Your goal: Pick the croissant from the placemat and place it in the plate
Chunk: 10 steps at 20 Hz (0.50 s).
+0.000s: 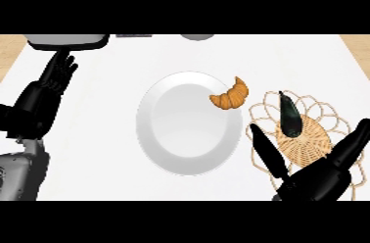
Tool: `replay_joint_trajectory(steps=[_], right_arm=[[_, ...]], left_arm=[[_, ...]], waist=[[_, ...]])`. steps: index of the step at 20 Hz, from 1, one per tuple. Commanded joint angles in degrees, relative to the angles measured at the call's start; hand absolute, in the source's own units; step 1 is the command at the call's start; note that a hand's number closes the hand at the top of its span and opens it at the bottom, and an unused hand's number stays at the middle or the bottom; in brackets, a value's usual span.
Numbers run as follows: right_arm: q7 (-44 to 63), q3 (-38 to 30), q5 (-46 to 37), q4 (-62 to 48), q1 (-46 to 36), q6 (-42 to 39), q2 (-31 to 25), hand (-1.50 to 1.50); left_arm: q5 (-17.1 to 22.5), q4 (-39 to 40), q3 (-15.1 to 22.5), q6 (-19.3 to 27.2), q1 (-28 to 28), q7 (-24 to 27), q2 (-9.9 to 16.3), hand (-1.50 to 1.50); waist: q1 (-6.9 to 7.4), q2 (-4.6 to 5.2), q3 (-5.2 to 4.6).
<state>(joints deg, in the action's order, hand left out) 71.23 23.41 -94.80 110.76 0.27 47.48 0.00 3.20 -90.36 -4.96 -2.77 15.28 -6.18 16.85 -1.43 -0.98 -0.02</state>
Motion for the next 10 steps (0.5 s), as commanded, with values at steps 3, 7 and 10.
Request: replay_joint_trajectory(steps=[3,7,10], right_arm=[[11.3,10.7,-7.2,11.3,16.4,6.0,0.0,-1.50],[11.2,16.9,-12.2,14.4,24.9,8.8,0.0,-1.50],[11.0,21.0,-18.7,15.2,32.3,10.0,0.0,-1.50]], left_arm=[[0.3,-1.1,-1.4,-0.2,-2.2,0.2,1.0,0.00],[0.9,0.3,-2.7,-0.8,-1.1,0.5,1.9,0.00],[0.5,-2.2,-1.8,0.5,-2.9,-0.1,0.3,0.00]], waist=[[-1.44,-0.29,0.00],[-2.20,0.11,-0.04],[-1.83,0.06,-0.06]])
